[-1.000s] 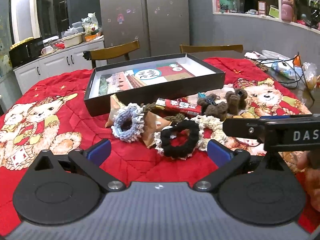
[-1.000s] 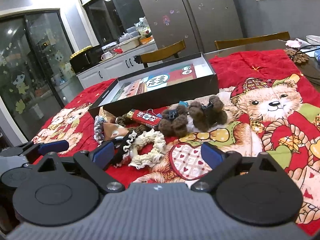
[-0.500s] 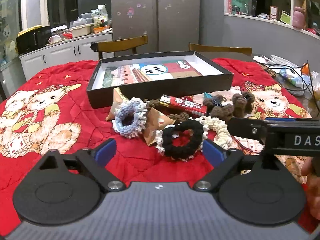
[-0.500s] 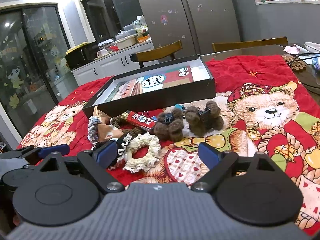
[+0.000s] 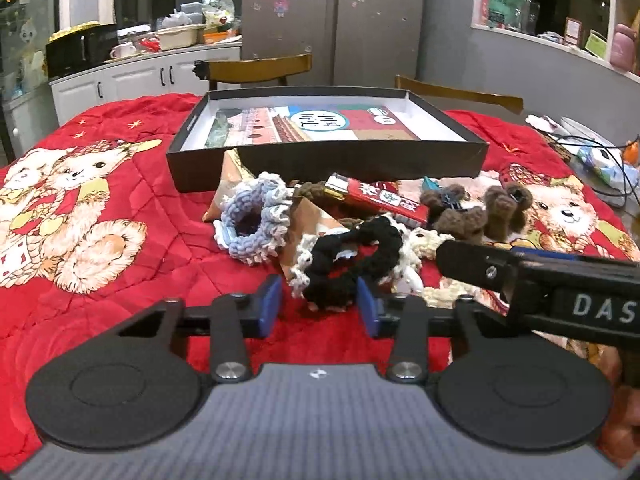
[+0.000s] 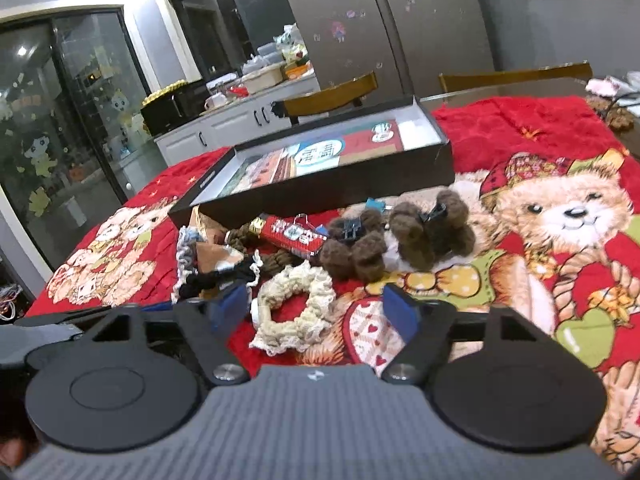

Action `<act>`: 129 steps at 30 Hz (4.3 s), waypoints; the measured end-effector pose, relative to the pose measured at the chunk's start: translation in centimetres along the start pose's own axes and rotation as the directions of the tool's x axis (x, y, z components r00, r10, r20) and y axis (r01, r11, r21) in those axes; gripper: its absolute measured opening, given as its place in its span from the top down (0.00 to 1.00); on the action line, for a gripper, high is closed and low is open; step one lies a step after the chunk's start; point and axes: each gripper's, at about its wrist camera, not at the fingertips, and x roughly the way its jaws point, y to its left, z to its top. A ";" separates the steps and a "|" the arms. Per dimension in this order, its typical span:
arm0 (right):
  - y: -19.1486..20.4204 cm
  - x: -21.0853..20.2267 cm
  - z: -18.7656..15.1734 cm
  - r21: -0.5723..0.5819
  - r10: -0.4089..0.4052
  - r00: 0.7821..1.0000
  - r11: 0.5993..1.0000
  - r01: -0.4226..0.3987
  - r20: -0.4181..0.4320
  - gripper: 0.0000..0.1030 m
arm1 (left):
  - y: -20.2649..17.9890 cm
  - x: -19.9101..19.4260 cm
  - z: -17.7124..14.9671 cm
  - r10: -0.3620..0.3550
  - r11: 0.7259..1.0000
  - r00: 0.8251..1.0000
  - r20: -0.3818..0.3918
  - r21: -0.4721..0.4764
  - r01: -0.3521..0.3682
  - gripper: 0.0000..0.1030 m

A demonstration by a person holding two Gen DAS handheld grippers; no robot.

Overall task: Organize objects
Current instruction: 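Move the left gripper toward the black scrunchie and open it, then close the left gripper on the black scrunchie and lift it, then carry the black scrunchie over the black box and lower it inside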

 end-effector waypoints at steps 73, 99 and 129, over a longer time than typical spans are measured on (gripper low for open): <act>2.2 -1.9 1.4 0.012 0.114 0.975 0.993 -0.118 0.190 0.86 | 0.2 -6.9 -1.5 0.078 0.997 0.958 0.276 -0.049 -0.067 0.86; 9.5 -1.1 15.8 -0.072 0.355 0.867 0.933 -0.353 0.350 0.86 | 6.8 -12.8 13.3 0.149 0.988 0.805 0.574 -0.047 -0.149 0.86; 6.2 11.7 15.1 0.107 0.237 0.963 0.962 -0.251 0.129 0.86 | 15.9 1.8 16.5 -0.050 0.994 0.960 0.274 -0.080 0.074 0.86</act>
